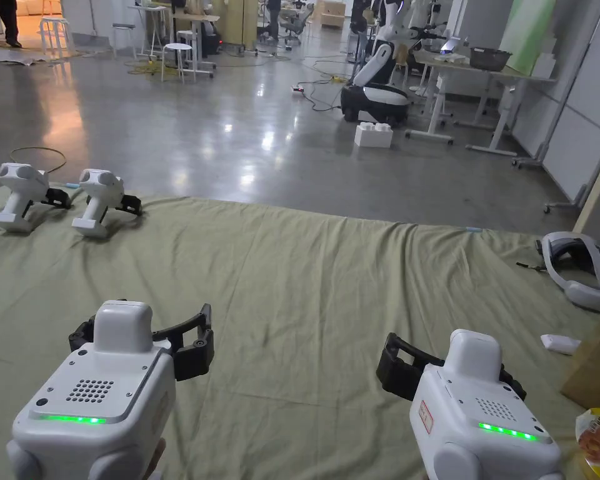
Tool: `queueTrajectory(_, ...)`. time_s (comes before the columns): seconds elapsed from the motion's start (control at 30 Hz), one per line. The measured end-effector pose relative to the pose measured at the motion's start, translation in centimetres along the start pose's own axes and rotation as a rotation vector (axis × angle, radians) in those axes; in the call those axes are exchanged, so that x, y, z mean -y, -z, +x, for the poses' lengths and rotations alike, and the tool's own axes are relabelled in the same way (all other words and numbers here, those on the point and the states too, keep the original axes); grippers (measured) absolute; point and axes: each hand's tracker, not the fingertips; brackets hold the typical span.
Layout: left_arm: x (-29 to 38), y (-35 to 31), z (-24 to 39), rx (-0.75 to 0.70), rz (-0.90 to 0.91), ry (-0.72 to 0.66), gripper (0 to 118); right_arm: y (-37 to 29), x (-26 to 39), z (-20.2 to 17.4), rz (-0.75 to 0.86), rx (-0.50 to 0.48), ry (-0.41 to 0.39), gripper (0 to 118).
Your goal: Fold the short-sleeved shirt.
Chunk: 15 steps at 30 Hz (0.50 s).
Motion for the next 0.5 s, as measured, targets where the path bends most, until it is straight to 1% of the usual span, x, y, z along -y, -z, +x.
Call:
queueTrajectory(0.1,-0.06,0.1,0.18,-0.005,-0.012,0.031,105,-0.03,0.25,-0.02,0.036,0.014,-0.015,115)
queueTrajectory(0.27,0.05,0.09,0.18,-0.01,-0.013,0.043,105,0.08,0.2,-0.05,0.039,0.032,-0.042,115)
queueTrajectory(0.5,0.28,0.12,-0.01,-0.016,-0.024,0.028,105,0.17,0.29,0.33,0.043,0.014,-0.046,115)
